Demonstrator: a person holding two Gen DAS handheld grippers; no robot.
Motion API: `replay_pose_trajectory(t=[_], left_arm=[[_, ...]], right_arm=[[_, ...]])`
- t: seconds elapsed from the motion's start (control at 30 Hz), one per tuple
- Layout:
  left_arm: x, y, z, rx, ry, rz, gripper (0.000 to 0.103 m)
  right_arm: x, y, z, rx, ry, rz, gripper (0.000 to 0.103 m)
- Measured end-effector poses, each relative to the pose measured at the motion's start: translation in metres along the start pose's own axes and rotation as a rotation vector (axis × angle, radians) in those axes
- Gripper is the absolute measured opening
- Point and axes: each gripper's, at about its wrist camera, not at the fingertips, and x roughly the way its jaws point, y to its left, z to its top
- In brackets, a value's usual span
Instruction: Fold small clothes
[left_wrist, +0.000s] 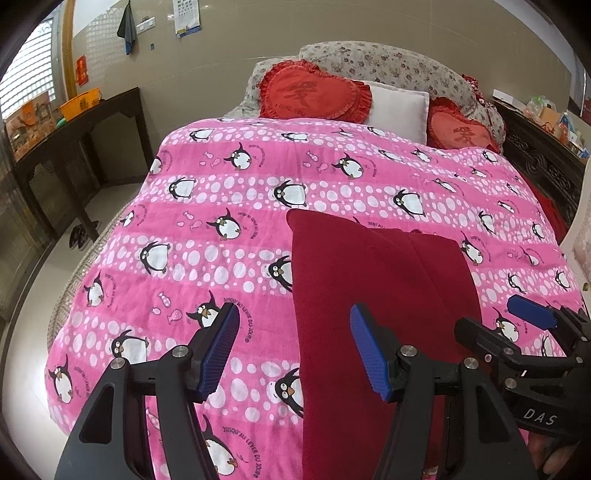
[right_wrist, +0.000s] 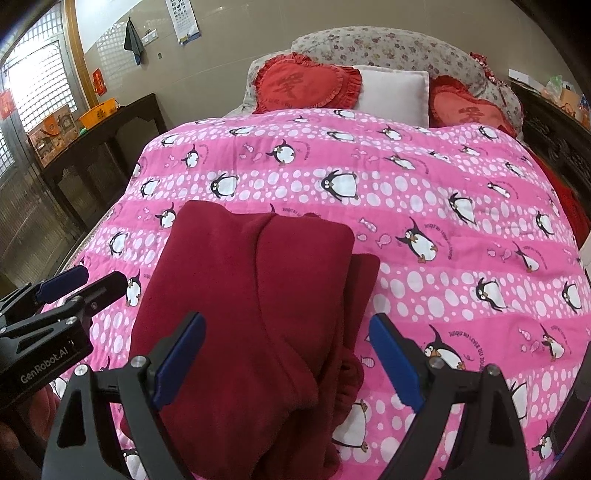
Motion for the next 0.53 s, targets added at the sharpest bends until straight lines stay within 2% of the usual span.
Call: replay_pose_trajectory(t=[0.53], left_arm=[[0.0067, 0.0033, -0.0013, -0.006, 0.009, -0.004, 0.043]], right_arm=[[0.0070, -0.0012, -0.0008, -0.002, 0.016, 0.000, 0.093]])
